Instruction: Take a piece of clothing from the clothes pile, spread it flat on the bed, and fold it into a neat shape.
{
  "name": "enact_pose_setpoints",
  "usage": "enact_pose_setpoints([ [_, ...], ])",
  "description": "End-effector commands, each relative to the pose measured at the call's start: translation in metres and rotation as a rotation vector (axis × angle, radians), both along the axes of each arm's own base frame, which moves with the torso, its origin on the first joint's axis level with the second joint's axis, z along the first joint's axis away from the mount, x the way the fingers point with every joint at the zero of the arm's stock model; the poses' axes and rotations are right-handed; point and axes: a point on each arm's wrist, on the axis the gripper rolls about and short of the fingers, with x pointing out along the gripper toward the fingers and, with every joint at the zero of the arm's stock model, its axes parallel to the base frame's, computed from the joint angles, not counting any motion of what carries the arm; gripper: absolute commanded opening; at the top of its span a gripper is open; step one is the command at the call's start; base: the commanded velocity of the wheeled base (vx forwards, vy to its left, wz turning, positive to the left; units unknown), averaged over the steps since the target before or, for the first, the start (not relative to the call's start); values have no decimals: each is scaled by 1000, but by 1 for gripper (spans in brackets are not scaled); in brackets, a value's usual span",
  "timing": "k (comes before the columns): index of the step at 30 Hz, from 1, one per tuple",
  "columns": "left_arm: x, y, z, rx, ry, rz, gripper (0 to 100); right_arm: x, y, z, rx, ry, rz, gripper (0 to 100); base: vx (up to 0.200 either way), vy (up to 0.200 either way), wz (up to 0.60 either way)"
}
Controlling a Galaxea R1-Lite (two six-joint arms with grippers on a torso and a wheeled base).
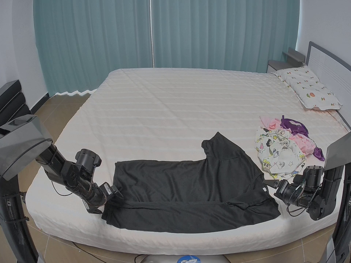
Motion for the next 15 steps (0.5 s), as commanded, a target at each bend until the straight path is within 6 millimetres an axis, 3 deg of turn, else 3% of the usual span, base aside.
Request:
enact_pose_setpoints([
  [1,-24,2,21,-97,-51,1,100,-23,31,15,41,31,-63,100,0,0,0],
  [3,-28,3,19,-107,-63,-2,100,-22,39,6,19,61,-105,100,0,0,0],
  [9,-34,3,16,-128,-59,-13,100,-9,52,-13,-24,64,-137,100,-200,0,0],
  [15,-35,8,19,-160,-62,-10,100,14,60,-22,-19,22,-135,100,0,0,0],
])
